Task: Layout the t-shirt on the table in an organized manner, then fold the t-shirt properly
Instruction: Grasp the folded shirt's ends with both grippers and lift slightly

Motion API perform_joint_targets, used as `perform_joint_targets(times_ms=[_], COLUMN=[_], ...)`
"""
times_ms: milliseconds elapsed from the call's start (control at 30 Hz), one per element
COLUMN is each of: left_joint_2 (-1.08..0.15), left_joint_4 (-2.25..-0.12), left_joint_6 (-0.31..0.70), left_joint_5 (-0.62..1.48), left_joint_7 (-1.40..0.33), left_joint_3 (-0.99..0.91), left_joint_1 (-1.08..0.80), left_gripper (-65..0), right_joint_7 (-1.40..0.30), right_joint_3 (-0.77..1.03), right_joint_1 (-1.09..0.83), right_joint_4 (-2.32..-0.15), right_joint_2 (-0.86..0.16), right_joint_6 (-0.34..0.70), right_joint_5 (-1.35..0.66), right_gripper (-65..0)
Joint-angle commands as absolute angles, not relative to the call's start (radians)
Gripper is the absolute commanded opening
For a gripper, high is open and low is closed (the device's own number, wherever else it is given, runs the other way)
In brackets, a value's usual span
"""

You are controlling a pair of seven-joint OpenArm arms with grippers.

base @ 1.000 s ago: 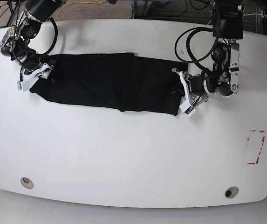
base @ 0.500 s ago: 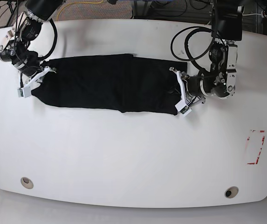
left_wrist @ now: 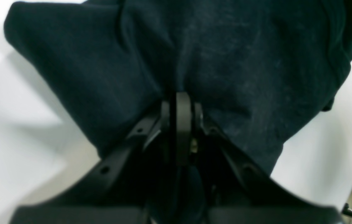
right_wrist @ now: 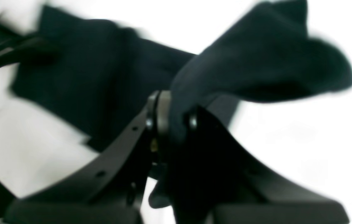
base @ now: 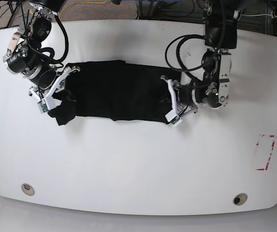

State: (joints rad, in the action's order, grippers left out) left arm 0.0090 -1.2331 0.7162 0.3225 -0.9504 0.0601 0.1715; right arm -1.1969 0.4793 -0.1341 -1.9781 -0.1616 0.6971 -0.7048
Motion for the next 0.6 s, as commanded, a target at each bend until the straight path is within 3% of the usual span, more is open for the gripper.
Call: perform_joint_targets(times_ms=[0,567], left_joint_2=[0.047,0.137], left_joint_4=[-1.176,-1.113], left_joint_6=[0.698,0.698], left_joint_5=[0.162,0.091], left_joint_7=[-1.038,-0.992], left_joint_3=[0.071,0.071], left_joint_1=[0.170,0.205], left_gripper=[-64.7,-64.6], right_joint_7=[-1.171,-1.167], right_joint_3=[0.455,0.289], right_joint_1=[-0.108,-0.061], right_joint_4=[-2.003,-2.002], right_joint_2=[-0.168,-0.027], right_joint_6=[0.698,0.698], right_joint_5=[-0.727,-0.719], right_gripper=[-62.9,-62.9])
